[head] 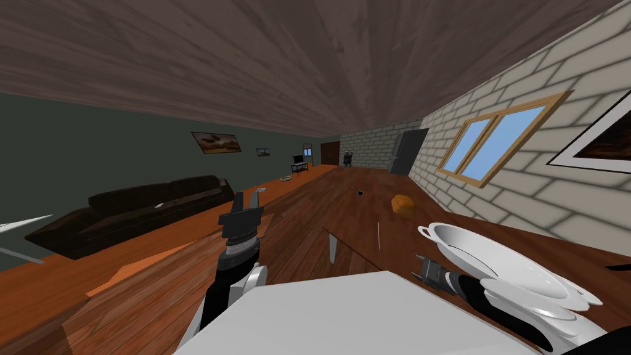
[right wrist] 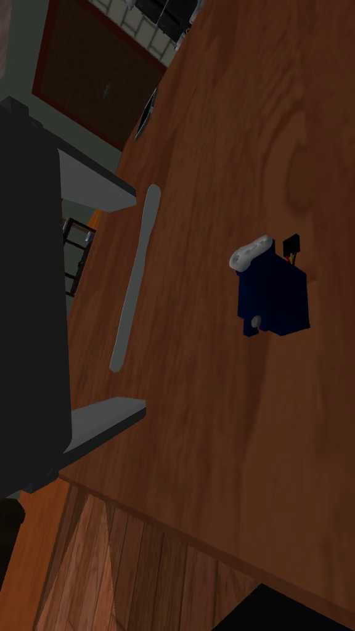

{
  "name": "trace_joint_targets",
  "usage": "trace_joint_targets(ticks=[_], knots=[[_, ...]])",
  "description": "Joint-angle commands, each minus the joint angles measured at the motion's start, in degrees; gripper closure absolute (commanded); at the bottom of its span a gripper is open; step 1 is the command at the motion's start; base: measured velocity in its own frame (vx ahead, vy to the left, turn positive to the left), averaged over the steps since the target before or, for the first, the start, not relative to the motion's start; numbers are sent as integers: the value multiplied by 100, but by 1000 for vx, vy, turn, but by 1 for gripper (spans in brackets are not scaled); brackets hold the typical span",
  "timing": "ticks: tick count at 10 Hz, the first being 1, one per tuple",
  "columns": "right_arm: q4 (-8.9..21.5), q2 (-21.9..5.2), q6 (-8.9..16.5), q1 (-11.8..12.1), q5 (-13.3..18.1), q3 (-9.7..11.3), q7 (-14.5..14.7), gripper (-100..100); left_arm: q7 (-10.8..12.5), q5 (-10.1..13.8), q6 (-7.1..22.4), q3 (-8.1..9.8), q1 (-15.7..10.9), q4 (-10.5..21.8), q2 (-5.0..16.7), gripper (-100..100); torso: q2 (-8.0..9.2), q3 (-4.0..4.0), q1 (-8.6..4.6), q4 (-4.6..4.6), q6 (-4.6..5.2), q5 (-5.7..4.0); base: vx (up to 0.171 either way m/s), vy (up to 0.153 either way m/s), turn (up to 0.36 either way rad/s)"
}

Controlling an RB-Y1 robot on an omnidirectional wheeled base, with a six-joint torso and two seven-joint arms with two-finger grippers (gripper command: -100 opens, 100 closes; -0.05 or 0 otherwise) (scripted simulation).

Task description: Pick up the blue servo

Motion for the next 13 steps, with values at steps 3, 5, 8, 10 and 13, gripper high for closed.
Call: trace_joint_targets(ticks=[3, 5, 8, 10, 13], knots=[[478, -190, 31, 202, 194, 247, 114, -100, 0, 0, 0, 0, 0, 0, 0, 0, -2, -2, 3, -1, 2, 0, 59, 8, 80], [573, -216, 31, 237, 231, 301, 136, -100, 0, 0, 0, 0, 0, 0, 0, 0, -1, -1, 1, -1, 1, -1, 40, 3, 38], [585, -304, 59, 227, 258, 422, 46, 0, 0, 0, 0, 0, 0, 0, 0, 0, 11, 6, 1, 2, 1, -1, 15, 1, 27], [707, -40, 200, 148, 296, 470, 125, -100, 0, 0, 0, 0, 0, 0, 0, 0, 15, 8, -9, 3, -1, -4, 12, -45, 79], [797, 33, 189, 94, 307, 472, 162, 100, 0, 0, 0, 1, 0, 0, 0, 0, 14, 8, -14, 3, 2, -5, 7, -33, 27]])
